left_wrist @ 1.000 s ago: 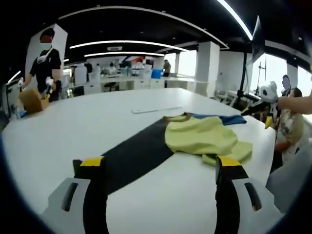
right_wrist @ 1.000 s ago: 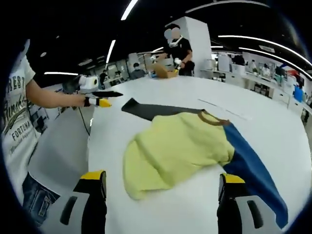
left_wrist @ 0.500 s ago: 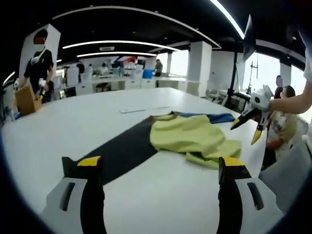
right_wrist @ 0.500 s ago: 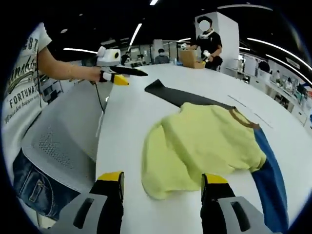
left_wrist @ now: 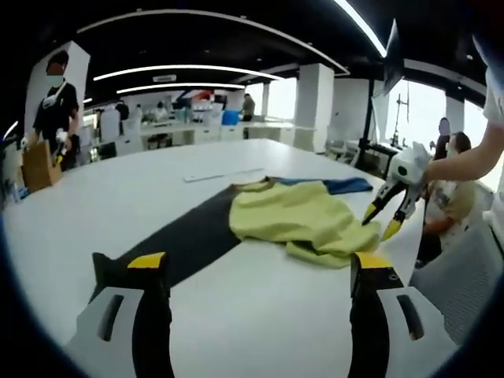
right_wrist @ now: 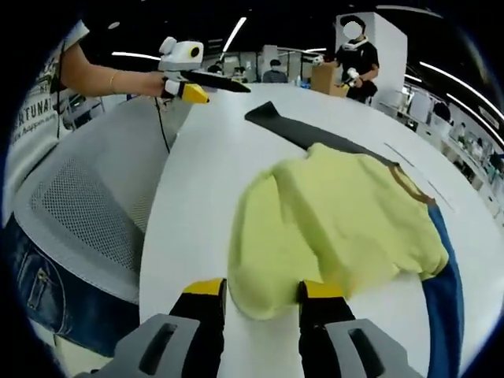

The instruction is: Fold the garment on the visible template until the final outline fits inside the template.

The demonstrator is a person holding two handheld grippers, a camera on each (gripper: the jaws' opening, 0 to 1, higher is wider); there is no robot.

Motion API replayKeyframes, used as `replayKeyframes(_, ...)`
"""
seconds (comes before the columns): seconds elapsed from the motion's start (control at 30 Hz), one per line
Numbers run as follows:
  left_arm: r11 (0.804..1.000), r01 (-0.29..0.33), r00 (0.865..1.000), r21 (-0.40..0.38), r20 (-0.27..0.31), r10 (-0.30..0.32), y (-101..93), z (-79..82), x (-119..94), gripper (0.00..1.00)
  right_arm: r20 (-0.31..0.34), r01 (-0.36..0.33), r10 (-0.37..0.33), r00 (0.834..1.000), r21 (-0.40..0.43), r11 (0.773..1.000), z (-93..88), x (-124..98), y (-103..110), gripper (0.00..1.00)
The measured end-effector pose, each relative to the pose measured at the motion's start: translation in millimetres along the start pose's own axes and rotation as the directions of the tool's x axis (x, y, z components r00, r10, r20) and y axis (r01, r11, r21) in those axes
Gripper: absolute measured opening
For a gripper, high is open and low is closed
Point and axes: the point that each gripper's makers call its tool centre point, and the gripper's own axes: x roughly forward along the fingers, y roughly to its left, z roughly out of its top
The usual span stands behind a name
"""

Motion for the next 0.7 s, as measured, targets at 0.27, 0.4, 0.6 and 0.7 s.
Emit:
replayKeyframes(0.27, 1.0, 0.027, 1.0, 0.004, -0.01, -0.027, -11.7, -2.7, 0, 0.91, -0.053, 0.023, -0.025, 0.998, -0.03, 0.999, -10.2, 6, -5, 0.13)
replayKeyframes(0.4, 0.999, 0.052, 0.999, -0.006, -0.002, -0.052, -17.7, -2.2, -1, 0.9, -0.042, 0.041, -0.041, 0.998, 0.003, 0.999, -8.7, 5, -11, 0.07)
replayKeyframes(0.6, 0.998, 0.059, 0.998, 0.003, -0.021, -0.059, -21.3, -6.4, -1, 0.89, -0.016, 0.038, -0.038, 0.999, 0.026, 0.999, -3.8, 3, -13, 0.0)
replayKeyframes(0.7, 0.998, 0.061, 0.997, 0.01, -0.036, -0.061, -21.9, -10.2, -2, 0.89, 0.011, 0.033, -0.034, 0.999, 0.031, 0.999, 7.3, -4, -14, 0.0)
